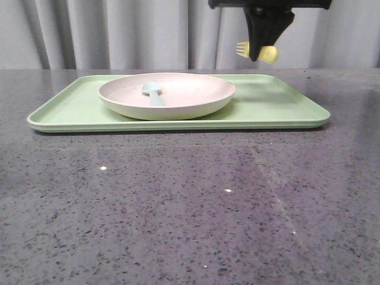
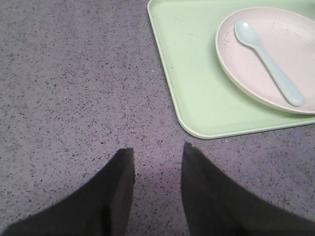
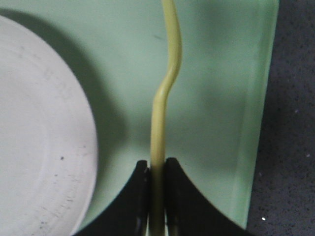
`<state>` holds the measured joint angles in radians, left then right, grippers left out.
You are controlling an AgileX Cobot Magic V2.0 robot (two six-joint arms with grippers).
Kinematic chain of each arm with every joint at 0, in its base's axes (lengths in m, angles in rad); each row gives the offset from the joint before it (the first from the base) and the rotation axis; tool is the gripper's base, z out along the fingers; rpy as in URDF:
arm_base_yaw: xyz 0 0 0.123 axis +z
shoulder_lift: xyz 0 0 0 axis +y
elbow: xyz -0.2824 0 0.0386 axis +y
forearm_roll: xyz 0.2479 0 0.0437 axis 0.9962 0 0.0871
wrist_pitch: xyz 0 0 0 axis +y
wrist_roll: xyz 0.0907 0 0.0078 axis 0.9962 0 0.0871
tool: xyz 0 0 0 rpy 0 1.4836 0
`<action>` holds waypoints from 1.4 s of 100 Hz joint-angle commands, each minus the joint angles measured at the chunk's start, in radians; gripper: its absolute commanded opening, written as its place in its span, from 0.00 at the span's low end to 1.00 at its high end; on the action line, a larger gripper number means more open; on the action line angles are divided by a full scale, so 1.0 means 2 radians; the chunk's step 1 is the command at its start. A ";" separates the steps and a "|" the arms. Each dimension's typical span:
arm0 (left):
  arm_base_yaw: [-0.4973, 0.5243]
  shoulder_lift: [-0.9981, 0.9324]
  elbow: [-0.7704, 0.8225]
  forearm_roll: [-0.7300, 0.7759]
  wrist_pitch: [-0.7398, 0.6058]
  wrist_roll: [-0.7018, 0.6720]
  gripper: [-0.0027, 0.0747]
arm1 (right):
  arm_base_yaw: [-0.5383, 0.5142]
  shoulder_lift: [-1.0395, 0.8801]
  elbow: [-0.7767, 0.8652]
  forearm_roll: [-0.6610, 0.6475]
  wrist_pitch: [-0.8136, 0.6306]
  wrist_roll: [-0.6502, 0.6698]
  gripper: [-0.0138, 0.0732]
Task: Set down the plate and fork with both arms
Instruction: 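Lift the yellow fork with the right gripper away from the plate, then lower the fork onto the tray beside the plate and release it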
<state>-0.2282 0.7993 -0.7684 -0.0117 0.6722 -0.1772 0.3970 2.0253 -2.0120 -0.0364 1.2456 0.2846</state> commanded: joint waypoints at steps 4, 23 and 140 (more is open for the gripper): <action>-0.003 -0.004 -0.012 -0.001 -0.035 -0.006 0.35 | -0.010 -0.032 0.012 -0.008 0.030 0.004 0.13; -0.003 -0.004 -0.012 -0.001 -0.035 -0.006 0.35 | -0.012 -0.030 0.027 -0.008 0.019 0.004 0.14; -0.003 -0.057 -0.007 -0.001 -0.047 -0.006 0.35 | -0.005 -0.255 0.267 0.000 -0.138 0.003 0.61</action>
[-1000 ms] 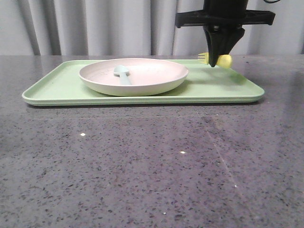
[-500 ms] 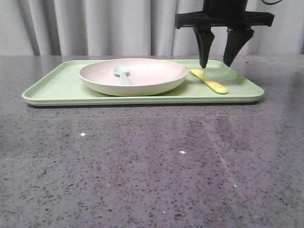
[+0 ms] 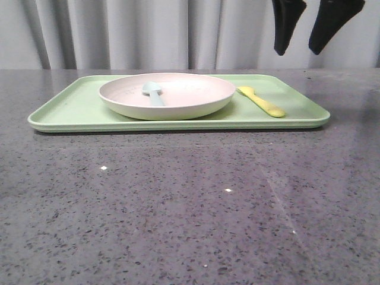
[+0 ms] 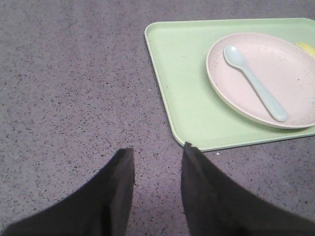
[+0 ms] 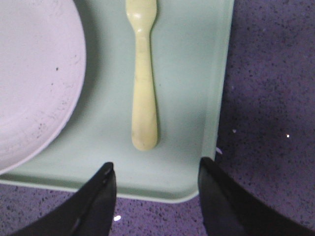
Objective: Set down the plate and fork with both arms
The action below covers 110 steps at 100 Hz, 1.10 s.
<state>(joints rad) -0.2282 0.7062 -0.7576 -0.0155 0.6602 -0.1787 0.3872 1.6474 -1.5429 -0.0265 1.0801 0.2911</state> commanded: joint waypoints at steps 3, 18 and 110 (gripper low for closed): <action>-0.003 -0.014 -0.012 0.003 -0.041 -0.006 0.35 | 0.000 -0.082 0.051 -0.005 -0.068 0.000 0.61; -0.003 -0.035 -0.002 0.004 -0.046 -0.006 0.35 | 0.000 -0.172 0.145 -0.006 -0.126 0.000 0.61; -0.003 -0.180 0.108 0.004 -0.081 -0.006 0.01 | 0.000 -0.585 0.491 -0.037 -0.273 -0.001 0.08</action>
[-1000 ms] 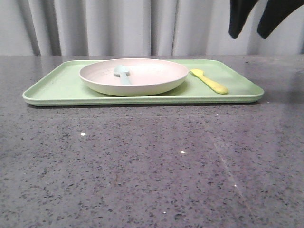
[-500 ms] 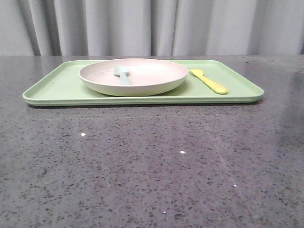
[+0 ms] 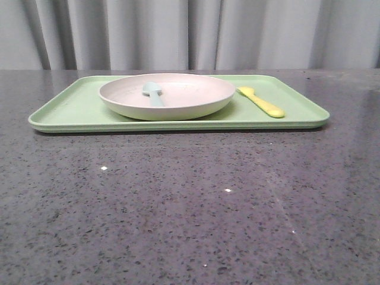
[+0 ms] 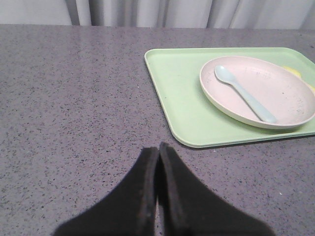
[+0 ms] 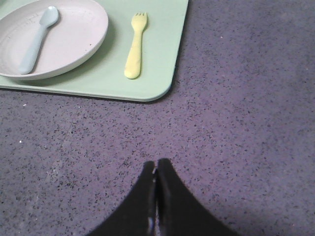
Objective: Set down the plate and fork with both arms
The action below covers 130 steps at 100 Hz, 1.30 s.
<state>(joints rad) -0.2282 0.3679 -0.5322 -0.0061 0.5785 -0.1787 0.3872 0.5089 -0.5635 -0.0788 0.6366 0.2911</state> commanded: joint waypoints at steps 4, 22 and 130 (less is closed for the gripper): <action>-0.003 -0.020 -0.002 0.000 -0.040 -0.006 0.01 | 0.000 -0.024 0.008 -0.011 -0.055 -0.001 0.08; -0.003 -0.040 0.006 0.000 -0.040 -0.006 0.01 | 0.000 -0.042 0.017 -0.011 -0.054 -0.001 0.08; 0.029 -0.057 0.025 -0.005 -0.050 -0.006 0.01 | 0.000 -0.042 0.017 -0.011 -0.054 -0.001 0.08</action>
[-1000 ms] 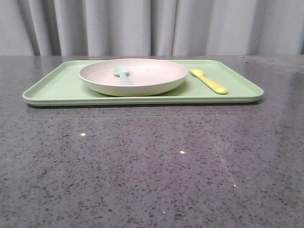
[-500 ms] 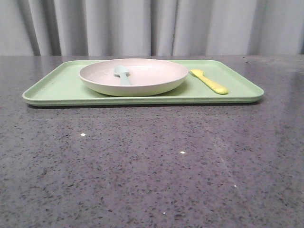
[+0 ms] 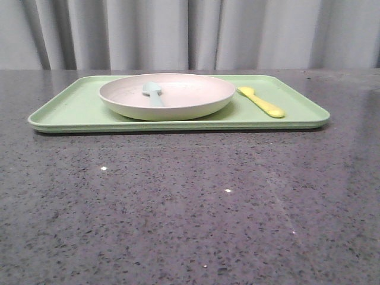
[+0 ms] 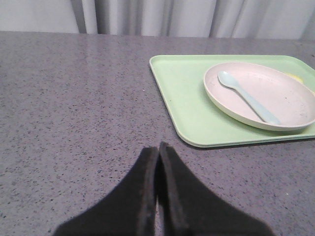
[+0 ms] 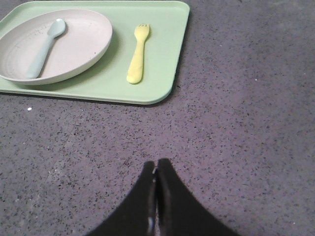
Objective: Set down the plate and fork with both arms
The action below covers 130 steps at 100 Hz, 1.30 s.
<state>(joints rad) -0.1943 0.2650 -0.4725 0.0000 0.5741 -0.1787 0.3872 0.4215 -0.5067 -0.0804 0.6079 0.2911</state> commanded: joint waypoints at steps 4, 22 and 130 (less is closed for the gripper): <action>0.021 -0.011 0.004 -0.008 -0.062 -0.005 0.01 | 0.000 0.002 -0.011 -0.010 -0.039 -0.001 0.08; 0.060 -0.046 0.063 -0.009 -0.172 0.062 0.01 | 0.000 0.002 -0.011 -0.010 -0.039 -0.001 0.08; 0.093 -0.150 0.243 -0.037 -0.218 0.075 0.01 | 0.000 0.004 -0.011 -0.010 -0.037 -0.001 0.08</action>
<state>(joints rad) -0.0082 -0.0028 0.0000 -0.0650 0.2194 -0.0255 0.3872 0.4197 -0.5044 -0.0804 0.6079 0.2931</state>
